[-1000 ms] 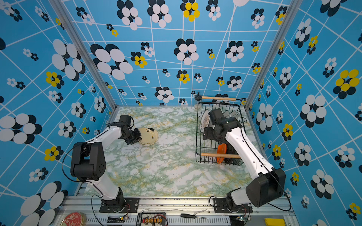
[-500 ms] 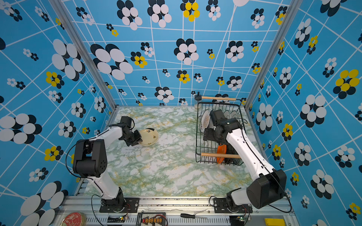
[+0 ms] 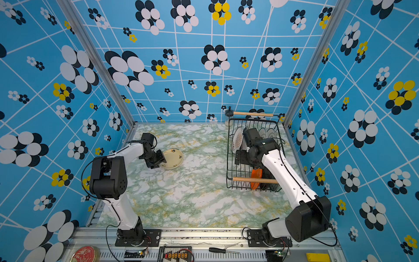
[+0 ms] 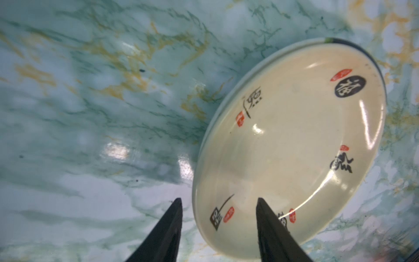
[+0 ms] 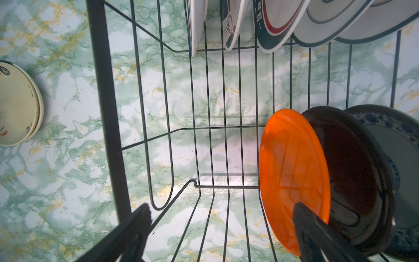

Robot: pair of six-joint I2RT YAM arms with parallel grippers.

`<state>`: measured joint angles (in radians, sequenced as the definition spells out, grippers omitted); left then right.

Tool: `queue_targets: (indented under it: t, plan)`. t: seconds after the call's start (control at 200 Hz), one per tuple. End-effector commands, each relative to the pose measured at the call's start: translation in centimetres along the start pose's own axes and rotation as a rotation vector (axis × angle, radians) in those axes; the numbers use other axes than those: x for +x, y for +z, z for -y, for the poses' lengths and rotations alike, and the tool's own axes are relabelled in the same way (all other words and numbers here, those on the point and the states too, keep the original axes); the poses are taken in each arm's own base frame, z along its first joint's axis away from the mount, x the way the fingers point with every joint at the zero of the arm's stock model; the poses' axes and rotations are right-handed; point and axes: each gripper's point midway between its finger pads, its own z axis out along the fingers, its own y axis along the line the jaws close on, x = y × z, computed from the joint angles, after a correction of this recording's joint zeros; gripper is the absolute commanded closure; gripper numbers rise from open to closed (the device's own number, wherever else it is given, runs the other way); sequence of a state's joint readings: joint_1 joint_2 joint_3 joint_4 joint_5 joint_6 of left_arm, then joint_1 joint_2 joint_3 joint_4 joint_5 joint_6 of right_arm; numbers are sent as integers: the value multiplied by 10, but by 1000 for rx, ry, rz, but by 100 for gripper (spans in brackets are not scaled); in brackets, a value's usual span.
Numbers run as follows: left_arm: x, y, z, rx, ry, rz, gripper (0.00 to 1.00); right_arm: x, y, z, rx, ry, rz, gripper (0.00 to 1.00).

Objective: Unload the plates from the dish rack
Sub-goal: Place the plate on the plate, then pick up the plate from the dish rack.

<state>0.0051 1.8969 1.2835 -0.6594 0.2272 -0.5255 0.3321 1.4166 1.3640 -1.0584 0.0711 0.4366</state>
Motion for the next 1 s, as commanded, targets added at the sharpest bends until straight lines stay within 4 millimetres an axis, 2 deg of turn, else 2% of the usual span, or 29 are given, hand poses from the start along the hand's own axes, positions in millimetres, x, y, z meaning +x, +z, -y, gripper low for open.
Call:
queue_targets:
  t: [0.0, 0.21, 0.38, 0.5, 0.72, 0.83, 0.995]
  plan:
    - [-1, 3, 0, -30, 31, -36, 45, 3, 7, 2, 0, -20, -32, 1]
    - [0, -3, 3, -57, 67, -42, 39, 1, 16, 8, 16, -42, -62, 1]
    - [2, -29, -2, -78, 67, 5, 35, -8, 17, 23, 81, -25, -70, 1]
    - [2, -66, 0, -69, 72, 71, 33, -10, 9, 32, 118, -19, -59, 1]
    - [12, -127, 14, -18, 114, 162, 30, 1, 6, 45, 166, -9, -75, 1]
    - [22, -155, 28, 43, 159, 214, 27, 8, 5, 51, 182, 3, -74, 1]
    - [47, -181, 58, 138, 259, 243, 22, 18, 10, 55, 183, 19, -87, 1]
